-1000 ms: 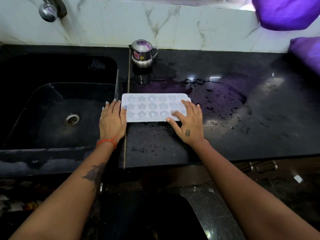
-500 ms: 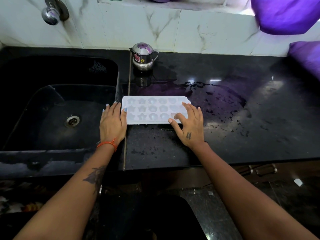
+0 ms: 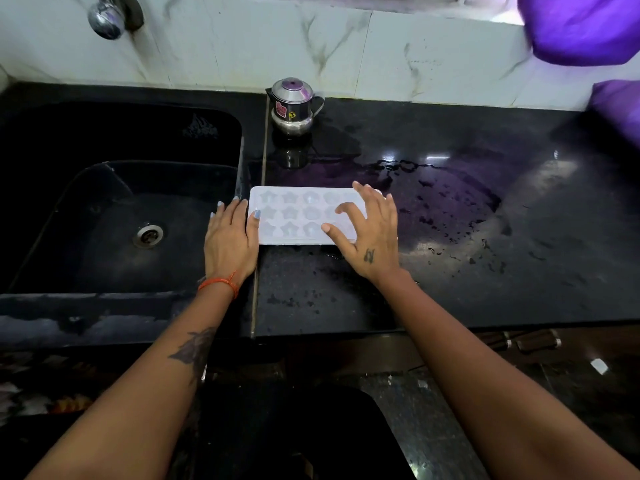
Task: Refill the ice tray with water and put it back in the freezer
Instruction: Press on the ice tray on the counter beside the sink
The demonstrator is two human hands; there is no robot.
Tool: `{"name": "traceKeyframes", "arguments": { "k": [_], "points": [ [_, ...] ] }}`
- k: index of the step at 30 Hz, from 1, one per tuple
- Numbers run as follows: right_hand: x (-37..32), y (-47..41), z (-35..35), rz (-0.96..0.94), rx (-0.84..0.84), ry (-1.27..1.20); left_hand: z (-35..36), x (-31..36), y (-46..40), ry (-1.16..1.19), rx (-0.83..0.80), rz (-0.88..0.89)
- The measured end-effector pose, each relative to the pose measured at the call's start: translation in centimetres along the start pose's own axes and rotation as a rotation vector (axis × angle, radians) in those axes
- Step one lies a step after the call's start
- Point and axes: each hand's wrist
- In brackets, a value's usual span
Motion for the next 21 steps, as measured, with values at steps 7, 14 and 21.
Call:
{"name": "traceKeyframes", "arguments": {
  "k": [7, 14, 21],
  "points": [
    [0.6, 1.6, 0.9, 0.005, -0.059, -0.012, 0.0, -0.1, -0.1, 0.006, 0.000, -0.004],
    [0.4, 1.7, 1.0, -0.025, -0.097, 0.017, 0.0, -0.1, 0.0, 0.003, -0.005, -0.005],
    [0.6, 1.8, 1.3, -0.059, -0.078, 0.041, 0.0, -0.1, -0.1, 0.004, -0.015, -0.005]
  ]
}}
Point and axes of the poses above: each hand's wrist, its own y-axis away from the middle knuckle, its own z-axis out of the palm, x = y × z, and after that the axes turned 11 degrees about -y, right-handed
